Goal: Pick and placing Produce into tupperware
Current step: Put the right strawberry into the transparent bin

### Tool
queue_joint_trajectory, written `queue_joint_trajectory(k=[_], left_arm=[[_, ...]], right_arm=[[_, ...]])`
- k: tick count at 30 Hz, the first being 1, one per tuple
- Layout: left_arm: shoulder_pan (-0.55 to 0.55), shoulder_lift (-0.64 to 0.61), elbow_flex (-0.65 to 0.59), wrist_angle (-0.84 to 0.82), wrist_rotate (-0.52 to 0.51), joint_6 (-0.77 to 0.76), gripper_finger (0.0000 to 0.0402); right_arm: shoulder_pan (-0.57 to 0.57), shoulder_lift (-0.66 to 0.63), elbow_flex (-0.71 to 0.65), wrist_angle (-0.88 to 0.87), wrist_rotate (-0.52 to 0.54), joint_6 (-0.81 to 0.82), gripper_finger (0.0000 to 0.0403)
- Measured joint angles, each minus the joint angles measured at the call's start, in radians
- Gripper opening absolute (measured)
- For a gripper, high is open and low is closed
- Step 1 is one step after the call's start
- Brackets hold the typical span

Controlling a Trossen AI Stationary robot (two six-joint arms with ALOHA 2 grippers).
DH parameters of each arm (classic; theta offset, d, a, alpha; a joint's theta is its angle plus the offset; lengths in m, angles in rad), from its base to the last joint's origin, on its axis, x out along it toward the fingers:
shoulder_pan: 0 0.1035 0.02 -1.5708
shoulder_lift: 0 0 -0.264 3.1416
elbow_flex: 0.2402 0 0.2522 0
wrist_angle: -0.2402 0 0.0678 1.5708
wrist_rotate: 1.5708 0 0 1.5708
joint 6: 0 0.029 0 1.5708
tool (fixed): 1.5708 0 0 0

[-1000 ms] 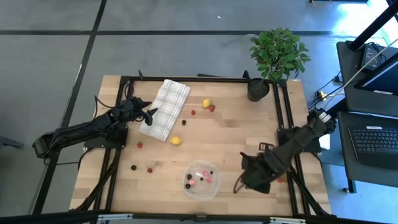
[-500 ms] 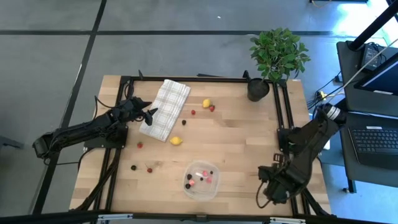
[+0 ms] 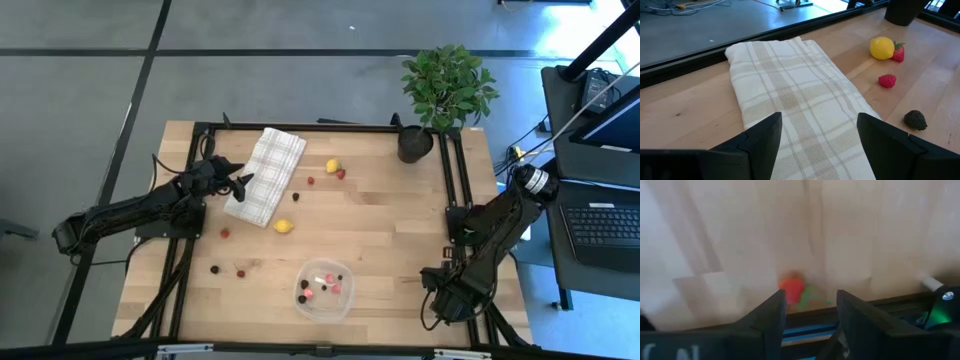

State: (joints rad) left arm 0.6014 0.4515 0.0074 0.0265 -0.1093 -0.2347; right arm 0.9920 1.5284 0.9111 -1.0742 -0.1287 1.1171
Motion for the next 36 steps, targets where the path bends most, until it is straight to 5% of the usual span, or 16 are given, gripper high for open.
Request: queue_joint_trajectory(k=[23, 36], left_arm=[[0.0, 0.0, 0.0, 0.0, 0.0, 0.001, 0.025], [0.0, 0.0, 0.0, 0.0, 0.0, 0.0, 0.025]], right_arm=[[0.004, 0.0, -0.018, 0.104, -0.03, -0.153, 0.0178], [0.004, 0.0, -0.139, 0.208, -0.062, -0.181, 0.0178]])
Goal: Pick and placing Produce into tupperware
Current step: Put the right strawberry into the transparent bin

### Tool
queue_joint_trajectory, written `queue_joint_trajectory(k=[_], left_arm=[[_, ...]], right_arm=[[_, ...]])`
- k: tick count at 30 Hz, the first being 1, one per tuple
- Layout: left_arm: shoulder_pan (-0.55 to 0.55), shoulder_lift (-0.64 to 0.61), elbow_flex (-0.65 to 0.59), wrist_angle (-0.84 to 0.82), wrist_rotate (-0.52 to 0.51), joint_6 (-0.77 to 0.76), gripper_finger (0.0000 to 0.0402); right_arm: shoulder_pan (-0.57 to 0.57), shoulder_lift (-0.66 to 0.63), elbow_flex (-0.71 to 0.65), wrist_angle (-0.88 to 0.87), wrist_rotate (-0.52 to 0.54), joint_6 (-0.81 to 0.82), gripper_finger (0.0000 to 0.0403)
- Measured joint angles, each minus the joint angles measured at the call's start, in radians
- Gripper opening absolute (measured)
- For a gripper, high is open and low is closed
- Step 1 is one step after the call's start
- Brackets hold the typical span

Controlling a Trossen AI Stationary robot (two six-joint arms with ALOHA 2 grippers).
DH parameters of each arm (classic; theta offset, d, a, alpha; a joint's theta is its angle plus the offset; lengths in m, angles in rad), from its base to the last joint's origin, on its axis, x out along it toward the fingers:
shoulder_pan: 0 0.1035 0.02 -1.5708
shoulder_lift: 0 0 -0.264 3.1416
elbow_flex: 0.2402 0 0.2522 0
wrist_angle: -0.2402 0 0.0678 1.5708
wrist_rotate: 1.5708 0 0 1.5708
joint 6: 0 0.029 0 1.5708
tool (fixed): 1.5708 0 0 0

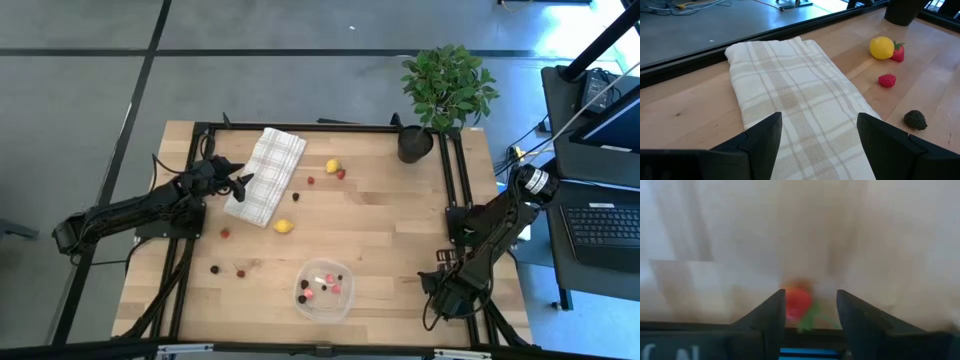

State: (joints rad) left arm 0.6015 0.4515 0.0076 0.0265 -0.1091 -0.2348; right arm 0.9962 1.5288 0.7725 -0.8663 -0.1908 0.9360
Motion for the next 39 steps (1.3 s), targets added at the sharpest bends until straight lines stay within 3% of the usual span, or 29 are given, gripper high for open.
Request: queue_joint_trajectory(k=[6, 24, 35, 39], left_arm=[[0.0, 0.0, 0.0, 0.0, 0.0, 0.0, 0.025], [0.0, 0.0, 0.0, 0.0, 0.0, 0.0, 0.025], [0.0, 0.0, 0.0, 0.0, 0.0, -0.002, 0.025], [0.0, 0.0, 0.0, 0.0, 0.0, -0.002, 0.025]], right_arm=[[0.004, 0.0, -0.026, 0.044, -0.073, -0.002, 0.0178], [0.009, 0.076, -0.023, 0.052, -0.08, 0.002, 0.0176], [0.008, 0.076, -0.024, 0.04, -0.1, 0.005, 0.0093], [0.008, 0.077, -0.025, 0.038, -0.106, 0.06, 0.0089]])
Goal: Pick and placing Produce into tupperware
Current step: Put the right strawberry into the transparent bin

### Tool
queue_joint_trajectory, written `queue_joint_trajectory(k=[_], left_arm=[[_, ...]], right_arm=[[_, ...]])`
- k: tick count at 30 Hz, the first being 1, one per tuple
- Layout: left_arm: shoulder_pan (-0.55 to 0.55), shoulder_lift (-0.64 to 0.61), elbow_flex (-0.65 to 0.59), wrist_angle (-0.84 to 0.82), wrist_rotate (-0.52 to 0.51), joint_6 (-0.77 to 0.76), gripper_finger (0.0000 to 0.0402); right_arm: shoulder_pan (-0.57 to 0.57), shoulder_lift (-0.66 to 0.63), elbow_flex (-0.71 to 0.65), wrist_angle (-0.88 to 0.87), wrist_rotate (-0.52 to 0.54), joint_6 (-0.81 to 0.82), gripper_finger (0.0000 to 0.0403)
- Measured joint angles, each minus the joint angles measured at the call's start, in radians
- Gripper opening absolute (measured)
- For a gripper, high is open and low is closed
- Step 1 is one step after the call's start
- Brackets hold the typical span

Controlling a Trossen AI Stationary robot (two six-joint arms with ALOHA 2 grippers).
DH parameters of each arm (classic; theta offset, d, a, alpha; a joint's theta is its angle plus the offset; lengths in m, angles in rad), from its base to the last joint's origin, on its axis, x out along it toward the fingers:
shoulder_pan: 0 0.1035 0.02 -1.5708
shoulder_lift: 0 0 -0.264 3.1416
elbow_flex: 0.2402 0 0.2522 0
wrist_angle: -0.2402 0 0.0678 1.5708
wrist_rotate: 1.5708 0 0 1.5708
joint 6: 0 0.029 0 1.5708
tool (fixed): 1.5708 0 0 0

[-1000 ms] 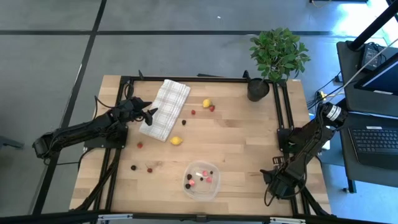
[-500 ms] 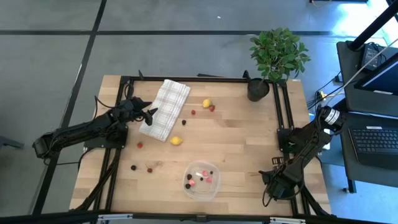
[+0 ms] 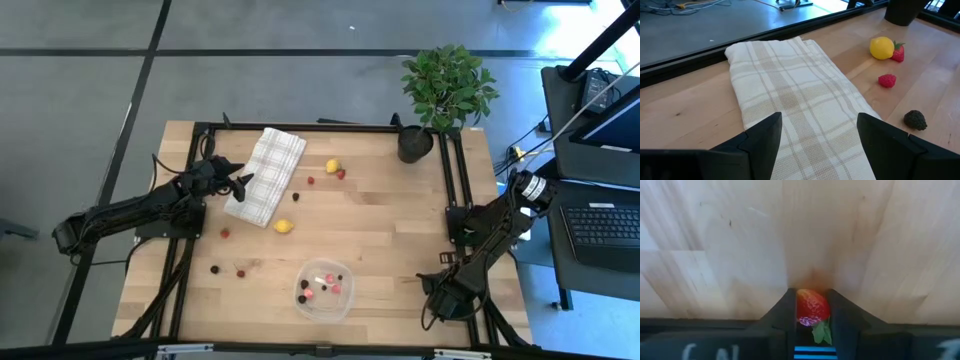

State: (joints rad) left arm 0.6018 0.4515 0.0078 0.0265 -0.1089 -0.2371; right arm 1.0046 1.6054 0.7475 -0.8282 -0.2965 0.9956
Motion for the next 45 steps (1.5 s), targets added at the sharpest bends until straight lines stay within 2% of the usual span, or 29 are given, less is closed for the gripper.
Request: queue_joint_trajectory(k=[4, 8, 13, 16, 19, 25, 31, 37, 45], left_arm=[[0.0, 0.0, 0.0, 0.0, 0.0, 0.001, 0.025], [0.0, 0.0, 0.0, 0.0, 0.0, 0.001, 0.025], [0.0, 0.0, 0.0, 0.0, 0.0, -0.019, 0.025], [0.0, 0.0, 0.0, 0.0, 0.0, -0.055, 0.025], [0.0, 0.0, 0.0, 0.0, 0.0, -0.068, 0.025], [0.0, 0.0, 0.0, 0.0, 0.0, -0.068, 0.025], [0.0, 0.0, 0.0, 0.0, 0.0, -0.068, 0.025], [0.0, 0.0, 0.0, 0.0, 0.0, -0.068, 0.025], [0.0, 0.0, 0.0, 0.0, 0.0, -0.067, 0.025]], right_arm=[[0.0, 0.001, 0.009, -0.004, -0.002, 0.074, 0.009], [-0.033, 0.006, 0.057, 0.004, 0.039, 0.141, 0.0092], [-0.113, 0.005, 0.16, 0.002, 0.216, 0.116, 0.0093], [-0.184, 0.005, 0.25, 0.01, 0.327, 0.033, 0.0094], [-0.264, 0.005, 0.349, 0.019, 0.379, -0.058, 0.0094], [-0.419, 0.027, 0.549, 0.041, 0.386, -0.246, 0.0095], [-0.531, 0.123, 0.675, 0.185, 0.382, -0.459, 0.0096], [-0.568, 0.281, 0.761, 0.387, 0.291, -0.609, 0.0096], [-0.577, 0.465, 0.83, 0.42, 0.275, -0.665, 0.0096]])
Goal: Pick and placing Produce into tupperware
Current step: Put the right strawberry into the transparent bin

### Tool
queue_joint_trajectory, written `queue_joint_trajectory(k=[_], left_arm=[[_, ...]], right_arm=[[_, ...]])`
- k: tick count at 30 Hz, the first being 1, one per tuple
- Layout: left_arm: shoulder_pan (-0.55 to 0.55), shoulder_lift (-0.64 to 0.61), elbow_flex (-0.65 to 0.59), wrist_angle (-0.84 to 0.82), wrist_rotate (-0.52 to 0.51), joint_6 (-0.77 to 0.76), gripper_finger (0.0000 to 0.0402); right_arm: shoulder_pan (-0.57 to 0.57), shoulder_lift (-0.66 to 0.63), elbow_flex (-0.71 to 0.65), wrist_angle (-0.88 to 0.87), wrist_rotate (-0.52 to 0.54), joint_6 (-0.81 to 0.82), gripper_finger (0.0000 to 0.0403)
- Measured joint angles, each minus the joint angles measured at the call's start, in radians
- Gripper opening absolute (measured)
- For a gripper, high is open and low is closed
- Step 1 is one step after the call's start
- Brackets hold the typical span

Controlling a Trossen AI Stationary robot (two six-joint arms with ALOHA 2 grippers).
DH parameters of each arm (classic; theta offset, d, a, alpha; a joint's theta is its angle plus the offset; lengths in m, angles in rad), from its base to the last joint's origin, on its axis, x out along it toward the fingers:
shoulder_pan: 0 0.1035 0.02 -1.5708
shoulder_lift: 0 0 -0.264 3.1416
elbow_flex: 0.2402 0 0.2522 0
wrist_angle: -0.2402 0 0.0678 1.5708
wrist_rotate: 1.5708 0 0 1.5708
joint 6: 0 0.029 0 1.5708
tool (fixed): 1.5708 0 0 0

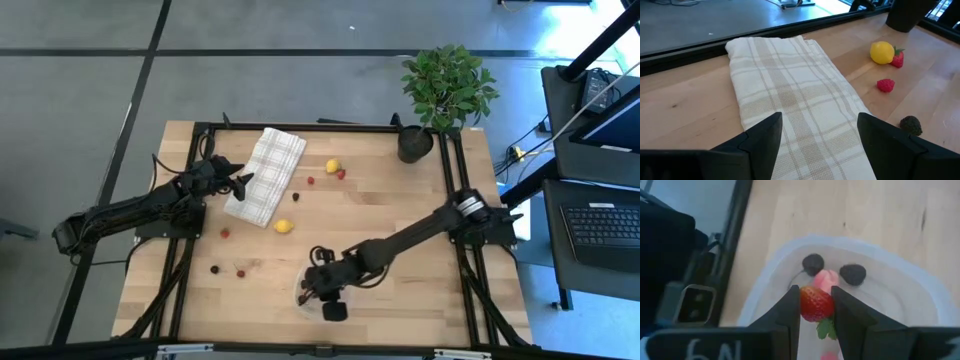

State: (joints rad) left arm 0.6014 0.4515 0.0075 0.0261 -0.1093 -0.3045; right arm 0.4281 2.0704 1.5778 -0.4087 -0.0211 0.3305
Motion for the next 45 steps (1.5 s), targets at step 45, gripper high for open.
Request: queue_joint_trajectory(k=[45], left_arm=[[0.0, 0.0, 0.0, 0.0, 0.0, 0.027, 0.025]], right_arm=[[-0.038, 0.095, 0.003, 0.015, 0.001, -0.012, 0.013]])
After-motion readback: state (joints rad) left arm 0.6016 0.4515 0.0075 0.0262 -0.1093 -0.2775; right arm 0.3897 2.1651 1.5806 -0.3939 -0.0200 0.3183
